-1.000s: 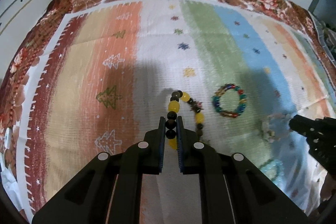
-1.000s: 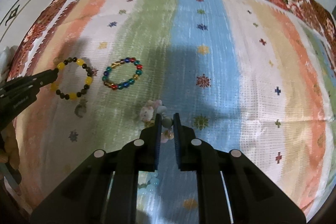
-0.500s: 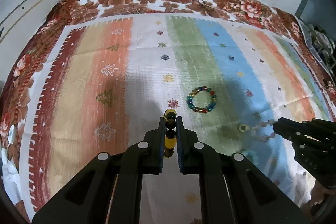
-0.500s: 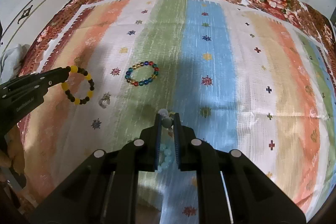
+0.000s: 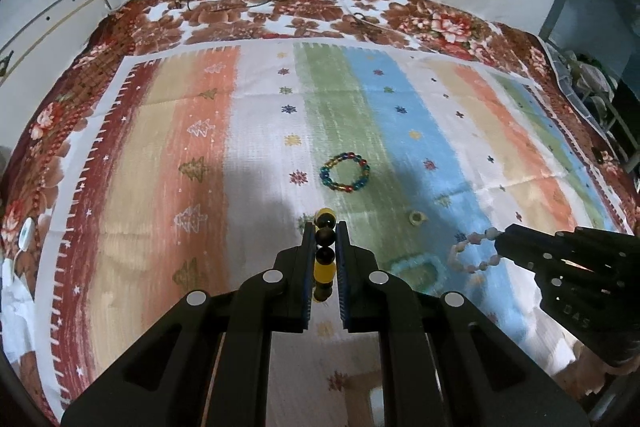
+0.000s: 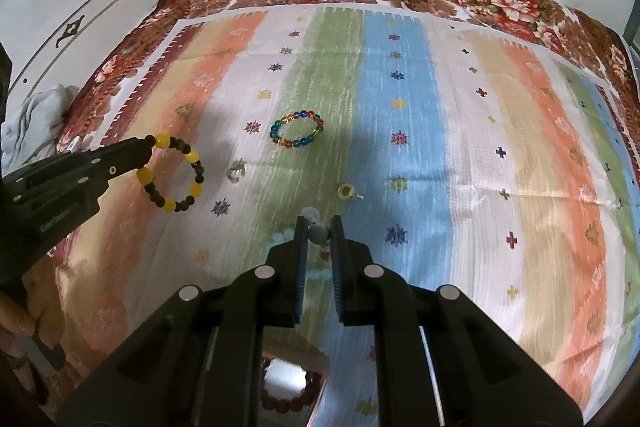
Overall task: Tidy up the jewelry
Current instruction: 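Lift and carry the black-yellow bracelet in left tool while right tool carries the charm bracelet to the tin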
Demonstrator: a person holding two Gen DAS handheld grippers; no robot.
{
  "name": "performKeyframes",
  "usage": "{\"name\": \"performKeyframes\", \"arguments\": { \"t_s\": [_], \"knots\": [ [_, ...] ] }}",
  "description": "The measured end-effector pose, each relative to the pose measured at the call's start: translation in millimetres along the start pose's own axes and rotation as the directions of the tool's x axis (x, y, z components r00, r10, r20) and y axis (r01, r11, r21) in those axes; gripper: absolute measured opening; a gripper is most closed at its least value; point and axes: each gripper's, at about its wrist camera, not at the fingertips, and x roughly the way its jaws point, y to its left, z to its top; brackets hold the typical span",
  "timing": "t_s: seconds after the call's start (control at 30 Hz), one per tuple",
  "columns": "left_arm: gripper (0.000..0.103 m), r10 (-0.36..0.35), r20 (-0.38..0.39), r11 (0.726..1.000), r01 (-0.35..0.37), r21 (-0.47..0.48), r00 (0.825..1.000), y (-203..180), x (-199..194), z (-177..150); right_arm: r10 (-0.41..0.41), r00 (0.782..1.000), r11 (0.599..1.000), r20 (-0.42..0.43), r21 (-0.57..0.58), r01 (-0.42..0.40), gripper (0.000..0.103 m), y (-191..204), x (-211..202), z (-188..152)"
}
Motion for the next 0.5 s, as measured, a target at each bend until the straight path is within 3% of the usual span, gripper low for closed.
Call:
{"name": "performKeyframes", "arguments": {
  "t_s": [0.5],
  "knots": [
    [0.009, -0.06, 0.087, 0.998, 0.058, 0.03, 0.994, -30.2, -62.8, -41.6, 0.05, 0.997, 0.998, 0.067, -0.042, -0.047, 0.013, 23.9, -55.8, -43.6]
  ]
}}
